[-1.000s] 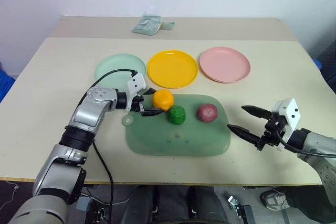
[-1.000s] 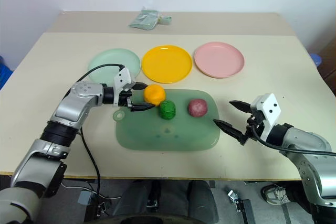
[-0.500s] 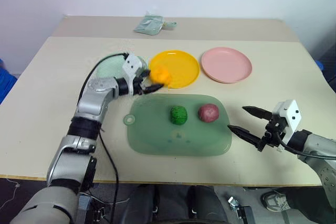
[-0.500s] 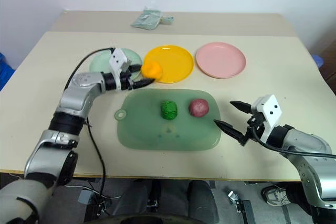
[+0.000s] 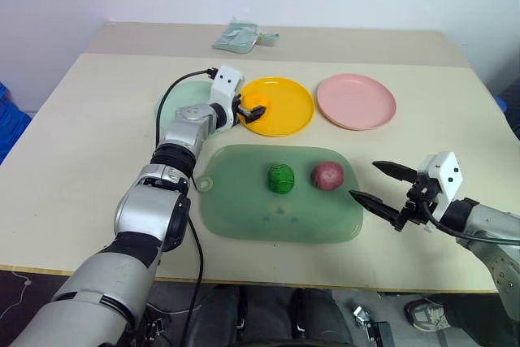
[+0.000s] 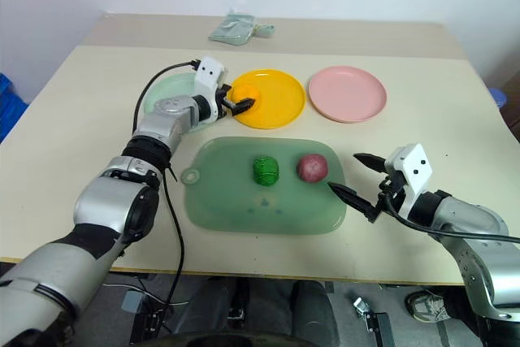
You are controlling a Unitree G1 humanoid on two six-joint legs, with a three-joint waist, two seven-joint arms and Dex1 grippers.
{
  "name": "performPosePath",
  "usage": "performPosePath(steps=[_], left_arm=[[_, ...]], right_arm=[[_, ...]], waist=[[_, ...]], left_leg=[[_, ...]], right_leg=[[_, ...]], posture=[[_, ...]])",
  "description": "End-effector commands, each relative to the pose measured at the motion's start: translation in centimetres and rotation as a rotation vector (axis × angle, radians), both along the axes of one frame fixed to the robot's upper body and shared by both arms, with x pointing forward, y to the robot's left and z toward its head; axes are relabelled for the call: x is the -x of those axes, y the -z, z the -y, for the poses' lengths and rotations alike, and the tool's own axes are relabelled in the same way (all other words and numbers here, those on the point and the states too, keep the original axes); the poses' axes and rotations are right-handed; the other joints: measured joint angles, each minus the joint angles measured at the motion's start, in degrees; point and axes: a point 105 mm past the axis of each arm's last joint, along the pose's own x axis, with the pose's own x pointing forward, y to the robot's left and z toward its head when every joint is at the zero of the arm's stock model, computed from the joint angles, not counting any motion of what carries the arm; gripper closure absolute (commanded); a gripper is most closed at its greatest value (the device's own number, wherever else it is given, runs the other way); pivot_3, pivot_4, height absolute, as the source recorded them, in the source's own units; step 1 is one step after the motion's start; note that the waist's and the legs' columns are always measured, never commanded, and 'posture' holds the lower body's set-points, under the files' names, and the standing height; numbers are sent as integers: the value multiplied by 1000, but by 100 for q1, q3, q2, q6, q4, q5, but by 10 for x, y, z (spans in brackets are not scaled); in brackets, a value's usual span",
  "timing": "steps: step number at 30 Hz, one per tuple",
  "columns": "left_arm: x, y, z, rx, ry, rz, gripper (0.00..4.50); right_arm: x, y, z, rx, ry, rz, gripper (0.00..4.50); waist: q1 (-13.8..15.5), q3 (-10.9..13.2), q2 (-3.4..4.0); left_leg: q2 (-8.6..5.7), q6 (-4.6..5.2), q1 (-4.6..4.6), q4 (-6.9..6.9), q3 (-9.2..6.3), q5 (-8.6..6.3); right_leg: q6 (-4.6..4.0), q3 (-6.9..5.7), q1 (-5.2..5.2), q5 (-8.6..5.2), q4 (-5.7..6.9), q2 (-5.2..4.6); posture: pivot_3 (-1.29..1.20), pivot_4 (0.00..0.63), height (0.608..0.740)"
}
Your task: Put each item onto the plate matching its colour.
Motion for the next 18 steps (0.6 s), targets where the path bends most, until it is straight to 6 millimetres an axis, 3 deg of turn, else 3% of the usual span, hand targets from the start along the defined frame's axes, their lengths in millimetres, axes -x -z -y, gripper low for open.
performPosePath(steps=[1,5,7,9,14,18], left_arm=[[19,-40,-8,69,149,169,31],[70,-25,-11,26,414,135,31],[109,-2,-7,-89,614,78,31],[132,15,0,-163,722,26,31],[149,25,24,-211,821,16,31],[142,41,34,-297,804,13,31]], right_arm=[[5,-12,-3,-8,-1,53,0],[6,-11,-4,-11,-3,43,0],[7,-10,-5,-13,-18,28,0],[8,-10,-7,-16,-32,16,0],[12,-7,-10,4,-61,-11,0],[12,-9,-13,-2,-55,-4,0]], waist=[[-26,-2,3],[-129,-6,11],[-143,-6,11],[-114,-6,11],[20,-6,11],[5,-6,12]], left_leg=[[1,-1,0,-1,0,0],[6,-6,3,-3,0,1],[6,-8,3,0,-3,3],[6,-8,3,1,-4,2],[-2,-1,6,15,-15,-1],[-2,2,8,13,-13,-3]], right_leg=[[0,0,-1,0,0,0],[-1,2,0,0,1,0],[-1,2,2,0,1,0],[-1,3,6,0,0,-1],[-3,4,22,0,-4,-7],[-3,4,19,0,-3,-6]], posture=[[0,150,740],[0,150,740],[0,150,740],[0,150,740],[0,150,740],[0,150,740]])
